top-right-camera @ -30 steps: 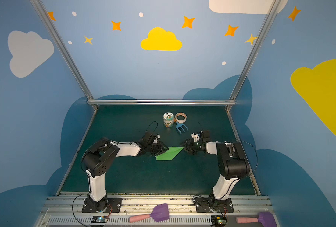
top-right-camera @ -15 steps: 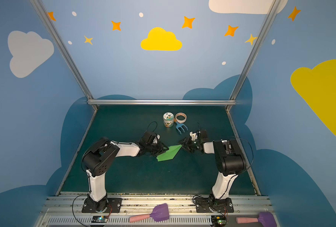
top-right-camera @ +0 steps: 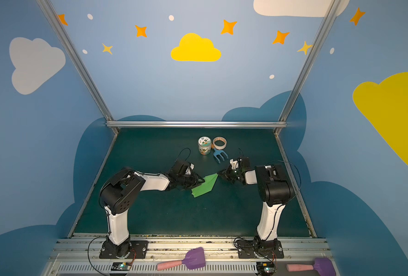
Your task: Fold a paper plane with a square sheet of paper (fold left side to right side)
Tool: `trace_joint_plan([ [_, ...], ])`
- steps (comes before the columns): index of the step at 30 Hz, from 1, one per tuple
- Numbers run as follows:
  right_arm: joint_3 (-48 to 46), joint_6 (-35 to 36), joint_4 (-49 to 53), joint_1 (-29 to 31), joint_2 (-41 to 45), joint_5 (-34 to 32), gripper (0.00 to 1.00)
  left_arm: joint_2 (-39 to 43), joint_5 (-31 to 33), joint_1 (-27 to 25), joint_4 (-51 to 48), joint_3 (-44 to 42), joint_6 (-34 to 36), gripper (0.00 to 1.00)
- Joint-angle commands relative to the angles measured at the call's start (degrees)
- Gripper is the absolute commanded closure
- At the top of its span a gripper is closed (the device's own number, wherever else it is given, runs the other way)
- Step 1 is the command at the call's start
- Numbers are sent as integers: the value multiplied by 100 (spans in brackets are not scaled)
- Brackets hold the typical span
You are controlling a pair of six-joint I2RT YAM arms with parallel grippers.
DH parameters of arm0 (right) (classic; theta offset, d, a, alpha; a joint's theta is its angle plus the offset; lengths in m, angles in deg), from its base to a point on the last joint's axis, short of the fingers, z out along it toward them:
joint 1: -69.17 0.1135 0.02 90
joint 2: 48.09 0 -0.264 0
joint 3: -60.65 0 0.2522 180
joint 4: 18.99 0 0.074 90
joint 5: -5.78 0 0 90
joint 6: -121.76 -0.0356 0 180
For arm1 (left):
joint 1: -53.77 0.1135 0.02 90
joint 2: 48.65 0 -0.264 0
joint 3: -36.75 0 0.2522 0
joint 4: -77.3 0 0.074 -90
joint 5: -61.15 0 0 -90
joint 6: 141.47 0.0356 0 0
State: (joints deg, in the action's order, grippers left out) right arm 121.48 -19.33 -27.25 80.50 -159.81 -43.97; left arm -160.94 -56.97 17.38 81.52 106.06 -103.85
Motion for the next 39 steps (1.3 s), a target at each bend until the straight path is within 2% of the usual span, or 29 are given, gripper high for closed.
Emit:
trace_joint_plan([
  [1, 3, 30, 429, -2, -288, -588, 100, -224, 255, 26, -410, -192, 123, 65],
  [7, -52, -6, 270, -41, -32, -436, 100, -79, 100, 34, -511, -63, 181, 65],
  [11, -123, 71, 405, -161, 658, -308, 100, 428, -125, 143, -804, 230, 284, 61],
  [15, 126, 642, 1467, -327, 1741, -438, 100, 1200, -181, 440, -1312, 291, 439, 57],
  [19, 823, 1624, 3084, -368, 2791, -1081, 100, 2021, -168, 910, -1486, -105, 430, 54],
  [22, 1624, 2437, 4287, -306, 3286, -1845, 100, 2597, -107, 1253, -1779, -435, 552, 52],
  [25, 2488, 3311, 5255, -20, 3534, -3008, 100, 3092, -123, 1581, -1865, -853, 567, 51],
  [30, 3266, 4662, 5847, 1072, 3503, -5354, 100, 3802, 12, 1907, -2107, -1404, 559, 50],
  [35, 2994, 5435, 5720, 2433, 3166, -7110, 100, 4477, 368, 2085, -2602, -1660, 596, 49],
  [39, 2388, 5607, 5357, 3662, 2704, -8082, 100, 4812, 332, 2270, -2797, -1757, 637, 49],
])
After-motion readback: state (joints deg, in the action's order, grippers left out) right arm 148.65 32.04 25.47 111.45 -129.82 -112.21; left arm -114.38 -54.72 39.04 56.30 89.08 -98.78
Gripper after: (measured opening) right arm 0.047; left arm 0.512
